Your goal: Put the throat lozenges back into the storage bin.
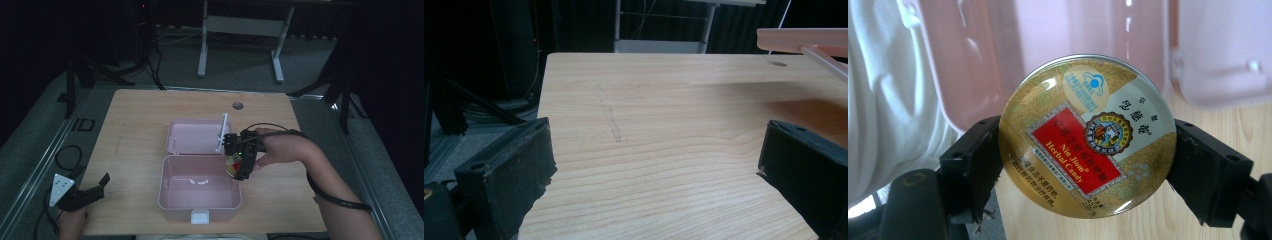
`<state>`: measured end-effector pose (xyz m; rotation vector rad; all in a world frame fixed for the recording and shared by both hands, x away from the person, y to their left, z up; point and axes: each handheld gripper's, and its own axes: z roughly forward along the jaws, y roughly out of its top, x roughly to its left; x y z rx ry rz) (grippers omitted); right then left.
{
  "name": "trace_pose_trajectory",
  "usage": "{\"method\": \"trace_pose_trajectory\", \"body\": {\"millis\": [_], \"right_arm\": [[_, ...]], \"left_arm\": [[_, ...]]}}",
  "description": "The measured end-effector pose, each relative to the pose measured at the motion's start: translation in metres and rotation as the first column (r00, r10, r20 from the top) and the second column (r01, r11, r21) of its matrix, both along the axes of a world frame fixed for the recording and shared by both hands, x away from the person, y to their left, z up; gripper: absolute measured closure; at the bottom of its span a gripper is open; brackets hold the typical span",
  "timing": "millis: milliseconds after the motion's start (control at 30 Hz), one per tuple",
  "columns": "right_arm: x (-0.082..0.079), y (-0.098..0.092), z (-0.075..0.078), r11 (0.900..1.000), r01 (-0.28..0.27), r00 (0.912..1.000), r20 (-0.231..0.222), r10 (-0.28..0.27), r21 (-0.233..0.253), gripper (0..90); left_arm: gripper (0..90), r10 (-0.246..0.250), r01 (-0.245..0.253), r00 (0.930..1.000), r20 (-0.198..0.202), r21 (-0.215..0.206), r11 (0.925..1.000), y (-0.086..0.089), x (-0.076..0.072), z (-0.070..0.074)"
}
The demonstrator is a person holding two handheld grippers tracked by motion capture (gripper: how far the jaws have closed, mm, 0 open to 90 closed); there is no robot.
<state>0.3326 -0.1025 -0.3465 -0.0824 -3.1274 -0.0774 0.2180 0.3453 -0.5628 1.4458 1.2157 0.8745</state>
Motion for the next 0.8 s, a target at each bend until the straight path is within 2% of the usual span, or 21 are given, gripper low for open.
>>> {"method": "trace_pose_trajectory", "body": {"millis": [133, 300, 433, 600, 667, 800], "right_arm": [[-0.007, 0.017, -0.004, 0.999, -0.051, 0.9985, -0.022, 0.051, 0.007, 20.0], [-0.010, 0.025, -0.012, 0.997, -0.074, 0.9962, -0.046, 0.074, 0.015, 20.0], [-0.011, 0.031, -0.028, 0.996, -0.091, 0.9938, -0.065, 0.091, 0.004, 20.0], [-0.012, 0.037, -0.056, 0.993, -0.117, 0.9882, -0.101, 0.115, -0.008, 20.0], [-0.012, 0.040, -0.066, 0.992, -0.127, 0.9869, -0.102, 0.125, -0.014, 20.0], [-0.011, 0.045, -0.085, 0.989, -0.138, 0.9843, -0.118, 0.131, -0.048, 20.0]], "left_arm": [[2.0, -0.001, 0.001, 1.0000, 0.003, 0.000, 1.0000, 0.000, 0.000, 0.000], [2.0, -0.002, 0.002, 1.0000, 0.002, -0.001, 1.0000, 0.000, 0.000, 0.000], [2.0, -0.002, 0.002, 1.0000, 0.002, 0.000, 1.0000, 0.000, 0.000, 0.000], [2.0, -0.003, 0.003, 1.0000, 0.002, 0.002, 1.0000, 0.000, 0.000, 0.000], [2.0, -0.002, 0.002, 1.0000, 0.003, 0.000, 1.0000, 0.000, 0.000, 0.000], [2.0, -0.001, 0.001, 1.0000, 0.002, 0.000, 1.0000, 0.000, 0.000, 0.000]]}}
